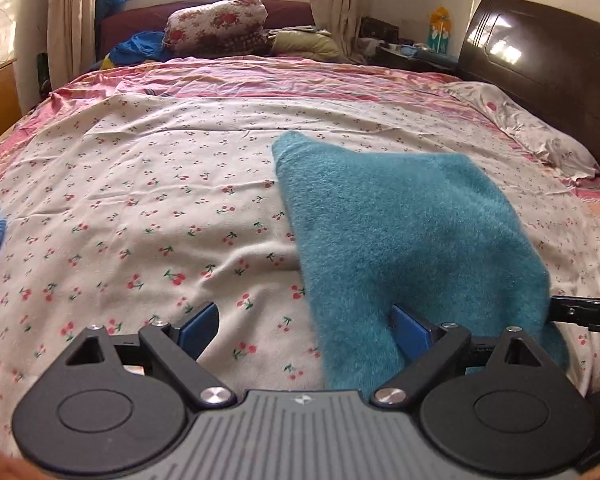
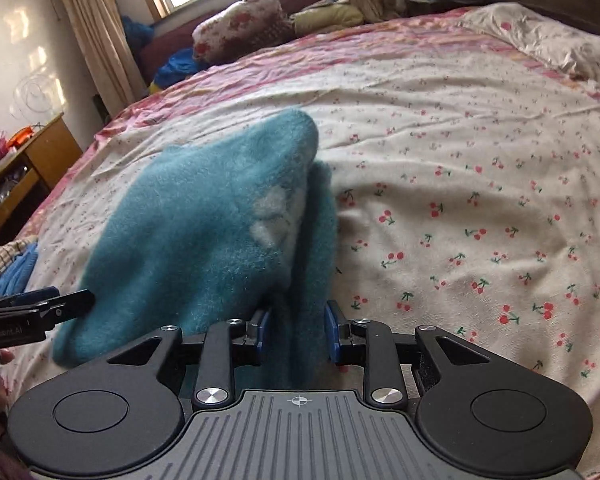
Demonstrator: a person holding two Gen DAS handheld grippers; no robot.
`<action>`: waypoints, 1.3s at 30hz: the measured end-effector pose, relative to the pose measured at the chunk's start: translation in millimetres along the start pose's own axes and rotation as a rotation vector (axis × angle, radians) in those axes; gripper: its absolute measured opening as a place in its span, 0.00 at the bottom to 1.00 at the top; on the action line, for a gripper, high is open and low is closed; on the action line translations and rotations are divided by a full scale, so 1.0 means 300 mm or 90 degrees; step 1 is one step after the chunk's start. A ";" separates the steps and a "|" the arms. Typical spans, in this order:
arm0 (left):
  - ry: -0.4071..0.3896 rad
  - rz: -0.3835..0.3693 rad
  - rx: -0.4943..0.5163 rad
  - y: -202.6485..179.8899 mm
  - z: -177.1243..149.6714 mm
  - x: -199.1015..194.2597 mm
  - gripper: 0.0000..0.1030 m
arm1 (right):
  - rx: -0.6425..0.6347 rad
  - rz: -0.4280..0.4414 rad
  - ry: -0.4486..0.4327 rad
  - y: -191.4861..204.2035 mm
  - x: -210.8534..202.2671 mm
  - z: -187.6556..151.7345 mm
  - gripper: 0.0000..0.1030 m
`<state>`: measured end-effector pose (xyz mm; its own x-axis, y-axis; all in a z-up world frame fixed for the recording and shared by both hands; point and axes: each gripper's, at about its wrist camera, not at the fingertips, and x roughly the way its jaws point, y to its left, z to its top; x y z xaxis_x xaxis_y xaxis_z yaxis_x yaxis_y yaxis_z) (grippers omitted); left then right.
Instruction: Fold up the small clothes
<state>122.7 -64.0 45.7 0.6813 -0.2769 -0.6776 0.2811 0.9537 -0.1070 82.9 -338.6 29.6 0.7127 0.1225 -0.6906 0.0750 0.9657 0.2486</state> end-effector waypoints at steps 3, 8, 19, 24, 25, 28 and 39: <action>0.000 0.011 0.013 -0.018 -0.015 -0.026 0.95 | -0.029 -0.017 -0.029 0.040 -0.079 -0.023 0.26; 0.014 0.025 0.005 -0.034 -0.033 -0.046 0.95 | -0.074 -0.015 -0.007 0.106 -0.082 -0.070 0.27; 0.026 0.040 0.017 -0.064 -0.070 -0.104 0.95 | -0.072 -0.037 -0.025 0.171 -0.125 -0.084 0.30; 0.026 0.052 0.036 -0.084 -0.098 -0.123 0.95 | -0.063 -0.022 -0.026 0.203 -0.150 -0.101 0.30; 0.026 0.055 0.040 -0.087 -0.102 -0.126 0.95 | -0.064 -0.019 -0.025 0.211 -0.154 -0.106 0.30; 0.026 0.056 0.046 -0.092 -0.118 -0.135 0.95 | -0.063 -0.011 -0.021 0.228 -0.157 -0.123 0.32; 0.074 0.069 0.049 -0.110 -0.156 -0.113 0.96 | -0.049 -0.003 -0.007 0.251 -0.155 -0.171 0.33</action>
<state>58.7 -80.7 38.2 0.6291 -0.1527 -0.7622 0.2642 0.9641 0.0250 19.7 -259.8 45.5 0.7205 0.1156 -0.6838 0.0249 0.9811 0.1921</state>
